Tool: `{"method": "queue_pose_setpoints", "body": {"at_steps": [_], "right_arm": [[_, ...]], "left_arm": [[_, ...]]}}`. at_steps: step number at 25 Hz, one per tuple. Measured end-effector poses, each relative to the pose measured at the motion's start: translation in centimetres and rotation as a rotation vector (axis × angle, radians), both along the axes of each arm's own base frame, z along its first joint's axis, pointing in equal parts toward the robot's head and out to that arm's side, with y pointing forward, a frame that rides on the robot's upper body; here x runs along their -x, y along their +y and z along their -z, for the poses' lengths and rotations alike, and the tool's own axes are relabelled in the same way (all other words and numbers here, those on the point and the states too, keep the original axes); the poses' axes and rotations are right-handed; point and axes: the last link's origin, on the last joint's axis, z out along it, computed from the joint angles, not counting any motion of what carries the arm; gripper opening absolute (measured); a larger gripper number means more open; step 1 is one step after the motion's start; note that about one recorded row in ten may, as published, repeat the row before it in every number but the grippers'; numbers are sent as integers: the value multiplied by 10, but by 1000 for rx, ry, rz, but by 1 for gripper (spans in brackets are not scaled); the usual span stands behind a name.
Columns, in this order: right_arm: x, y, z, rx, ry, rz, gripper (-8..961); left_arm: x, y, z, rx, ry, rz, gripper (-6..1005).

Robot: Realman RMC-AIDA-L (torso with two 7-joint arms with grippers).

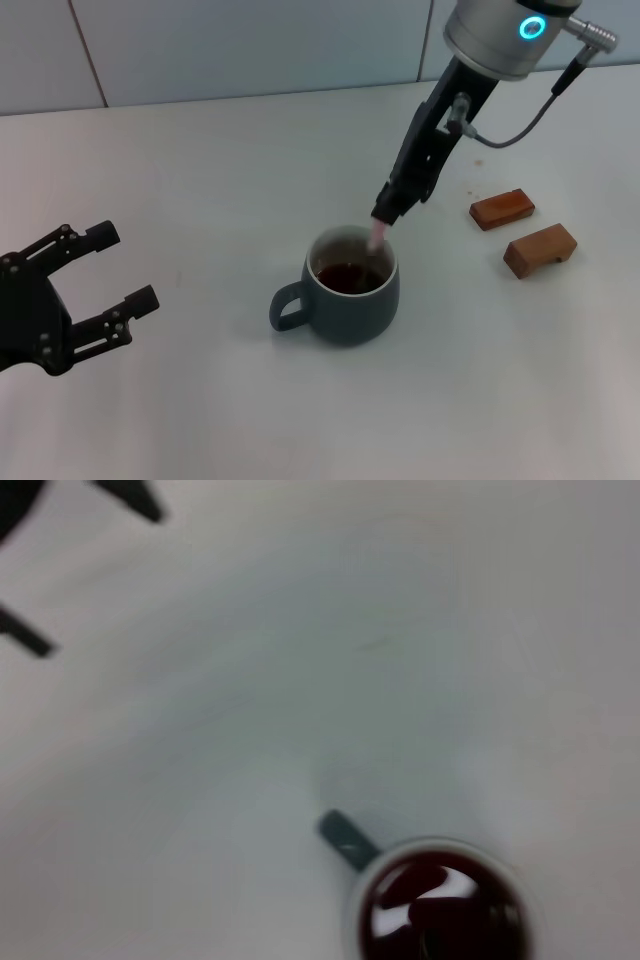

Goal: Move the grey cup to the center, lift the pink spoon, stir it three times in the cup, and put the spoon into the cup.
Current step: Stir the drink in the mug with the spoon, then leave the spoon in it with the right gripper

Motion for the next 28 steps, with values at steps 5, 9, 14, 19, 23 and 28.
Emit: {"method": "queue_pose_setpoints", "body": {"at_steps": [5, 9, 14, 19, 23, 28], "right_arm": [[6, -1, 1, 15, 42, -13, 114], [4, 6, 1, -42, 24, -18, 114], [-2, 8, 1, -63, -32, -9, 114], [-2, 3, 2, -29, -30, -12, 114], [-3, 3, 4, -32, -28, -10, 115], [-3, 2, 6, -28, -33, -6, 115]], "left_arm": [[0, 1, 0, 0, 1, 1, 832], [-1, 1, 0, 2, 2, 4, 832], [-1, 1, 1, 4, 2, 5, 832], [-1, 2, 0, 2, 1, 4, 832], [-2, 2, 0, 3, 0, 5, 832], [-3, 4, 0, 4, -1, 6, 832]]}}
